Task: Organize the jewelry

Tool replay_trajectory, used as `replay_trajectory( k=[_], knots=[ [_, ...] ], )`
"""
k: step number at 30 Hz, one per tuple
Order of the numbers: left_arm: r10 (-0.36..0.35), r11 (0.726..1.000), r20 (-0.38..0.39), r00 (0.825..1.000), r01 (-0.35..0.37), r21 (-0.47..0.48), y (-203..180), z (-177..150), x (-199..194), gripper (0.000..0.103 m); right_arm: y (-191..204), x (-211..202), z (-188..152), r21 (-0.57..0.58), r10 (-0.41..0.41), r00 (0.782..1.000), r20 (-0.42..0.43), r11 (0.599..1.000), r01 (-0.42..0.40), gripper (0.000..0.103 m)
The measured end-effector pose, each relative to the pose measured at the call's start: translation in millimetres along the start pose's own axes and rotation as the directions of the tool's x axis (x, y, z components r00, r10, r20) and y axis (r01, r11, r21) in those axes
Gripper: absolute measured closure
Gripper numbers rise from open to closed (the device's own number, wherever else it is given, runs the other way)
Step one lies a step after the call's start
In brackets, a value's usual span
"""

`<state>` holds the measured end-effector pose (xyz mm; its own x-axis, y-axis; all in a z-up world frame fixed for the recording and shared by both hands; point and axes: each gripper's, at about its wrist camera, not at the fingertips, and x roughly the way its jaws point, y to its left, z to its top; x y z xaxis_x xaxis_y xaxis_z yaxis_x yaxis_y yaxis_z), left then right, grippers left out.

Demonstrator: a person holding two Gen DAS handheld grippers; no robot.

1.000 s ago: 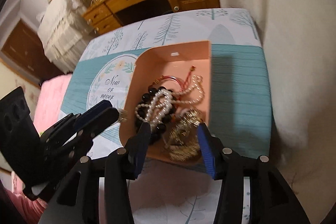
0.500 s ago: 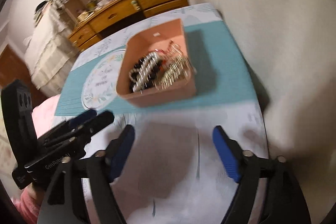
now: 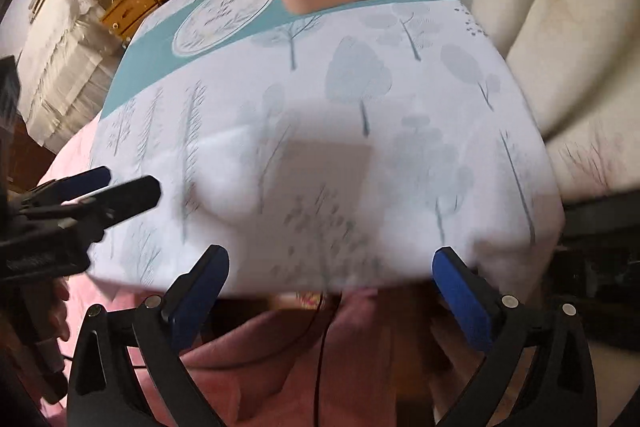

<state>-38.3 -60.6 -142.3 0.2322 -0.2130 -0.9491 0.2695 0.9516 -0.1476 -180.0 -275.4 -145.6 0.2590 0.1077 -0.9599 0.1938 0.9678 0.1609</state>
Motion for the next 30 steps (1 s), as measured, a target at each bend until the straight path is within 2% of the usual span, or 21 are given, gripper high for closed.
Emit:
replay_trajectory(
  k=[4, 7, 11, 16, 20, 24, 27, 30],
  knots=[
    [0.042, 0.997, 0.032, 0.999, -0.04, -0.061, 9.4, -7.8, -43.6, 0.0, 16.2, -31.5, -6.8, 0.064, 0.083, 0.996, 0.008, 0.994, -0.084, 0.0],
    [0.083, 0.99, 0.085, 0.993, -0.073, -0.118, 15.2, -3.4, -78.6, 0.0, 26.9, -55.3, 9.5, 0.052, 0.129, 0.991, 0.026, 0.99, -0.13, 0.0],
    [0.141, 0.979, 0.17, 0.975, -0.111, -0.173, 16.5, 14.4, -120.0, 0.0, 37.4, -91.3, 44.8, -0.035, 0.067, 0.99, 0.123, 0.997, -0.063, 0.0],
    [0.153, 0.976, 0.261, 0.953, -0.104, -0.194, 7.4, 32.2, -155.4, 0.0, 45.3, -137.3, 63.5, -0.064, 0.086, 0.977, 0.193, 0.995, -0.075, 0.0],
    [0.212, 0.965, 0.291, 0.933, -0.153, -0.212, -3.5, 36.6, -167.5, 0.0, 54.8, -159.3, 72.0, -0.103, 0.091, 0.969, 0.23, 0.992, -0.068, 0.0],
    [0.196, 0.97, 0.301, 0.933, -0.139, -0.2, -13.3, 30.0, -163.2, 0.0, 54.5, -180.8, 78.3, -0.116, 0.014, 0.96, 0.28, 0.993, 0.02, 0.0],
    [0.202, 0.967, 0.312, 0.928, -0.139, -0.214, -11.8, 27.9, -163.9, 0.0, 58.7, -190.3, 80.1, -0.14, 0.003, 0.947, 0.32, 0.989, 0.044, 0.0],
    [0.205, 0.962, 0.314, 0.927, -0.13, -0.242, -6.1, 23.8, -162.6, 0.0, 64.3, -192.3, 81.5, -0.161, -0.009, 0.945, 0.327, 0.985, 0.065, 0.0]
  ],
)
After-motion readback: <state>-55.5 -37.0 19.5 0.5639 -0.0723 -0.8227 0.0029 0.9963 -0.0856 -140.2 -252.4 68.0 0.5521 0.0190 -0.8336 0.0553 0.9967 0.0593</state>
